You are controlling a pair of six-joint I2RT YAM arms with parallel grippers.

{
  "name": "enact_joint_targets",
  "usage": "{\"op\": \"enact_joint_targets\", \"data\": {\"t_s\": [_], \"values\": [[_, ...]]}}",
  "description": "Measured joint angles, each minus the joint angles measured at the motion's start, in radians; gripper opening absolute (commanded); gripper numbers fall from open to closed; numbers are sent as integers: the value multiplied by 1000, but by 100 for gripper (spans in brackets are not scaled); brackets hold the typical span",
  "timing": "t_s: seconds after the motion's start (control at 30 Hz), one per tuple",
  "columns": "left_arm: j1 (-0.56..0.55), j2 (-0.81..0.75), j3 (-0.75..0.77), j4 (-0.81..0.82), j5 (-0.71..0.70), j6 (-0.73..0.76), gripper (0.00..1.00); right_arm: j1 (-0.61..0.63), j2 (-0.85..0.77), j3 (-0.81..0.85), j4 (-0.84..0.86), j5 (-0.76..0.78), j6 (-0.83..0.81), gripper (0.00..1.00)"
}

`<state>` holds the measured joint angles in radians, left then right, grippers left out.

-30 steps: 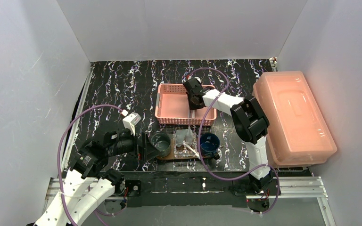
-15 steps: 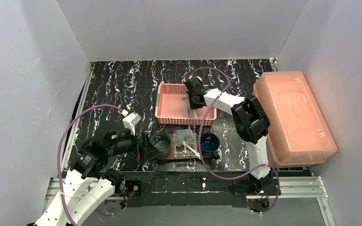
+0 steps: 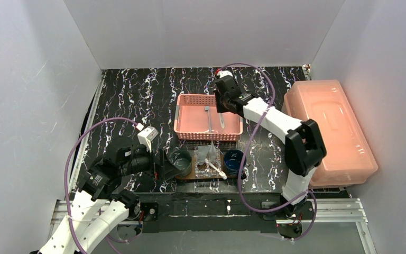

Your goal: Prepare toiletry sets of a toothbrush and toothpaste on the tray

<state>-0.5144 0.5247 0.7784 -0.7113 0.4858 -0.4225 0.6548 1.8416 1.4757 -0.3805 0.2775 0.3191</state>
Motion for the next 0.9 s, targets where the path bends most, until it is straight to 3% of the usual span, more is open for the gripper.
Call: {"op": "enact_joint_targets", "data": {"t_s": [0.47,0.9], "values": [[2,12,0,0,1,1,99,6,-276,-37,-20,-97,-62,1],[2,33,10,30,67,-20,99,66,-574,-98,-135,-419,-104,1]]}}
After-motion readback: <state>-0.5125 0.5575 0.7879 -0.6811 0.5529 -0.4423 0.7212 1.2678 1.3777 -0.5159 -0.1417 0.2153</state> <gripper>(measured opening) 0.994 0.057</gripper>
